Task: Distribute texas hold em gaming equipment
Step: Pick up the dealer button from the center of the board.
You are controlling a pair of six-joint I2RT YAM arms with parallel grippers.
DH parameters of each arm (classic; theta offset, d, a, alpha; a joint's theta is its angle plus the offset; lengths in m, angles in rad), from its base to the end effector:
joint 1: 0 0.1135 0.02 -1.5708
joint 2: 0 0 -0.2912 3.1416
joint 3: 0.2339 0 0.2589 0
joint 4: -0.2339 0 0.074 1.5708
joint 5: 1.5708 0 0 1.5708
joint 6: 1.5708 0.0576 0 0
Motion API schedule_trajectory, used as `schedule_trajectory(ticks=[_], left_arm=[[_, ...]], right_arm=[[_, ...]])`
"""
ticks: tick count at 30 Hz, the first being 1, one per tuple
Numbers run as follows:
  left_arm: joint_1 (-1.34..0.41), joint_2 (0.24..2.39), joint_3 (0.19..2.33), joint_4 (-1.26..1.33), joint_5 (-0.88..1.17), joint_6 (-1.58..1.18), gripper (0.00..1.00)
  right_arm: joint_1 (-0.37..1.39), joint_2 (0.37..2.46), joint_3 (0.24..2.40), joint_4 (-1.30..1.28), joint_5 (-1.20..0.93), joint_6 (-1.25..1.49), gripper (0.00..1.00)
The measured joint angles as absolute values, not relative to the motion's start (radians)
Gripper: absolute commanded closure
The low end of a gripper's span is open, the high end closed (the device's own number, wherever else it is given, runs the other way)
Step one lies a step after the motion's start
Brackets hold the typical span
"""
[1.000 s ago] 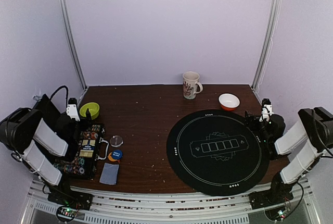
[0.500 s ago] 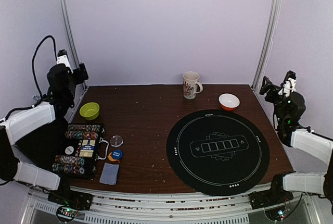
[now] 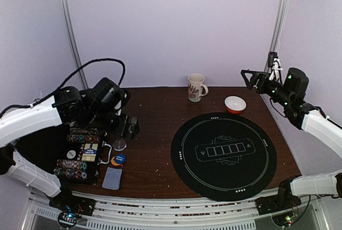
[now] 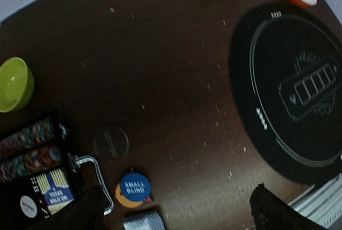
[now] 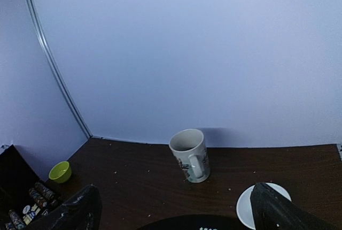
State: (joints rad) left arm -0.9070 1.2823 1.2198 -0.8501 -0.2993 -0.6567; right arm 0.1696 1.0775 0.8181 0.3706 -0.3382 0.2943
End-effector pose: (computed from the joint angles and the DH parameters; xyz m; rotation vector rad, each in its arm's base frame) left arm 0.1805 -0.2031 0.3347 0.1808 2.4486 -0.3277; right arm 0.2614 0.0641 0.3776 -0.1884 1.4848 0.6221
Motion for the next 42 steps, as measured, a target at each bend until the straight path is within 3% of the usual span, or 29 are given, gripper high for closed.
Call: schedule_trajectory(ticks=[6,18,35,42], left_arm=[[-1.095,1.42,1.156,-1.04,-0.184,-0.78,0.02],[-1.106,1.367,0.934,-1.1,-0.133,-0.89,0.02],[-0.865,1.211,0.894,-1.093,-0.106,-0.857,0.03],[-0.706,1.285,0.936,-1.004,-0.088,-0.725,0.15]], right_arm=[[0.332,1.082,0.824,0.311,-0.332,0.237,0.0],[0.447,1.14,0.847,0.258,-0.311,0.149,0.0],[0.491,1.161,0.863,0.237,-0.3,0.101,0.0],[0.493,1.184,0.863,0.233,-0.299,0.096,0.0]])
